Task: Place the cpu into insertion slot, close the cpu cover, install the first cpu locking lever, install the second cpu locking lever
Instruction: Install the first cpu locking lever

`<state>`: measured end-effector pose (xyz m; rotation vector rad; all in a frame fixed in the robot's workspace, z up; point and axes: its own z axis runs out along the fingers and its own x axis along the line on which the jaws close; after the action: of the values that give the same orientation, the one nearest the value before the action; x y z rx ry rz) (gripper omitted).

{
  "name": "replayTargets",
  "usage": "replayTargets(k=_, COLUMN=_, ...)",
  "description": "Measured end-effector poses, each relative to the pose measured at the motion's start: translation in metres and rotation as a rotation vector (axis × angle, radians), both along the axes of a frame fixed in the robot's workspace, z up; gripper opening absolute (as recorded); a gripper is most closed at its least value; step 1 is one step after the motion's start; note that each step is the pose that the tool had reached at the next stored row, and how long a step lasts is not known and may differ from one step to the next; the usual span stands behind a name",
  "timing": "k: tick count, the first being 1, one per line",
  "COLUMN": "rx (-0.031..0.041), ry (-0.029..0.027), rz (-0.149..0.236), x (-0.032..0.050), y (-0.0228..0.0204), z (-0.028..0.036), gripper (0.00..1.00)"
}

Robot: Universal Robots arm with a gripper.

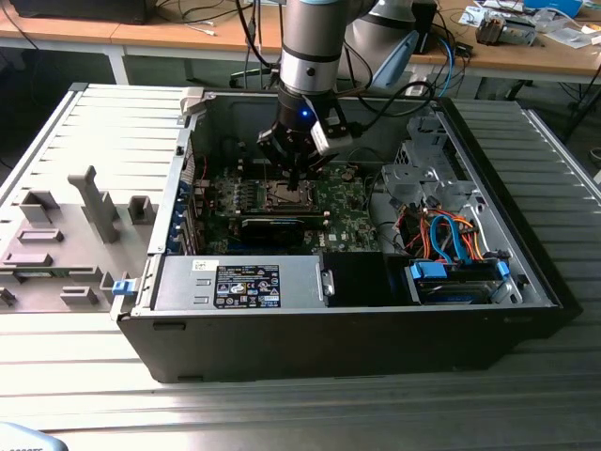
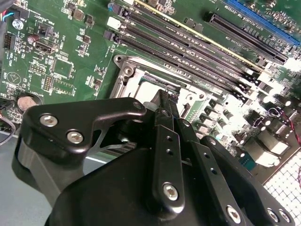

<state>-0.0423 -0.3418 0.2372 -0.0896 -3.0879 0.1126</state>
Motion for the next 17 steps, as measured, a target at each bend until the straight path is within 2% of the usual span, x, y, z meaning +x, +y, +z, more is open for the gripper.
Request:
replayTargets(k=2, rx=0.0, ry=0.0, rz=0.006, x=0.0, y=0.0, z=0.0, gripper=0.11)
replayTargets(k=4, rx=0.0, ry=0.0, rz=0.046, x=0.0, y=0.0, z=0.0, gripper=0.11)
replayTargets(k=8, rx=0.0, ry=0.0, rz=0.078, x=0.0, y=0.0, z=0.0, gripper=0.11)
replayTargets(k=17, rx=0.0, ry=0.0, rz=0.101, x=0.0, y=0.0, z=0.0, gripper=0.11)
